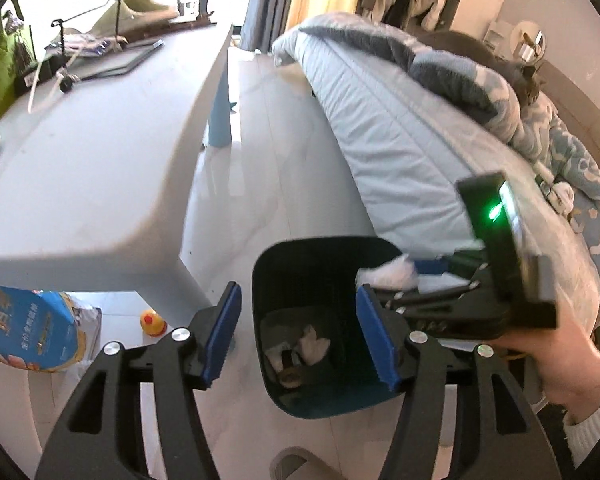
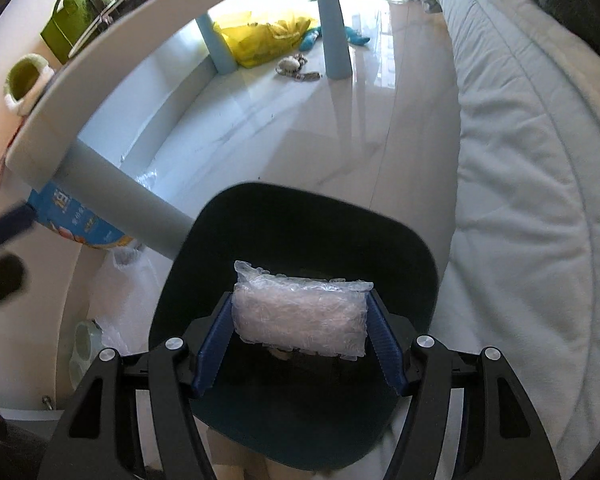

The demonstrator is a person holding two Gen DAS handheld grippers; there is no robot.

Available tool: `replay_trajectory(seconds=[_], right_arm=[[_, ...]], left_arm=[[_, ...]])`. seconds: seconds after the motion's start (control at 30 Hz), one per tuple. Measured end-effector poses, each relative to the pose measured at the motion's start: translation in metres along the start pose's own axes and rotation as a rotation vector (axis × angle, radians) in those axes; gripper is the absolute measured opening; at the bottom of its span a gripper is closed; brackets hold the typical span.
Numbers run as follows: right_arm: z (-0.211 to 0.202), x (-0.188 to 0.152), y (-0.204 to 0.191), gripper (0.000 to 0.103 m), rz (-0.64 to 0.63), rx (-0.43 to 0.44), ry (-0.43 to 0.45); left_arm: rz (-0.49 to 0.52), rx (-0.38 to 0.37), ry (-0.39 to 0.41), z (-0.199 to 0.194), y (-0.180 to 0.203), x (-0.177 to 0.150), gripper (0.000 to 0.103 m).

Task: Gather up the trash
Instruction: 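Lower the bubble wrap into the green bin and open the right tool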

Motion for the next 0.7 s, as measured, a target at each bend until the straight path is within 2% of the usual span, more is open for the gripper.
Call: replay_trajectory(seconds=[0.17,0.4,0.7], right_arm=[[0.013,-0.004,-0.005,0.066,-0.023,-0.003,-0.038],[0.028,-0.020,-0.004,0.066,-0.037,-0.017,-0.091],[0.033,-0.041,-0.001,0.067,-0.058,-0.028,-0.124]], left_arm=[[-0.004,-0.019,0.043,-0.016,0.007,0.006,0.055],[0.025,-0.041,0.103,-0.035,0.020,0.011,0.042],[0.049,-0.064,0.177,-0.059,0.040,0.020,0.040]])
Point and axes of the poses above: each gripper's, at about its wrist camera, not at the fingertips, and z roughly the way its jaws point, y to its right, x to its top, the point moved 2 cm from there along z, roughly the way its jaws point, and after that the axes turned 8 degrees about -z, right-handed, at the moved point
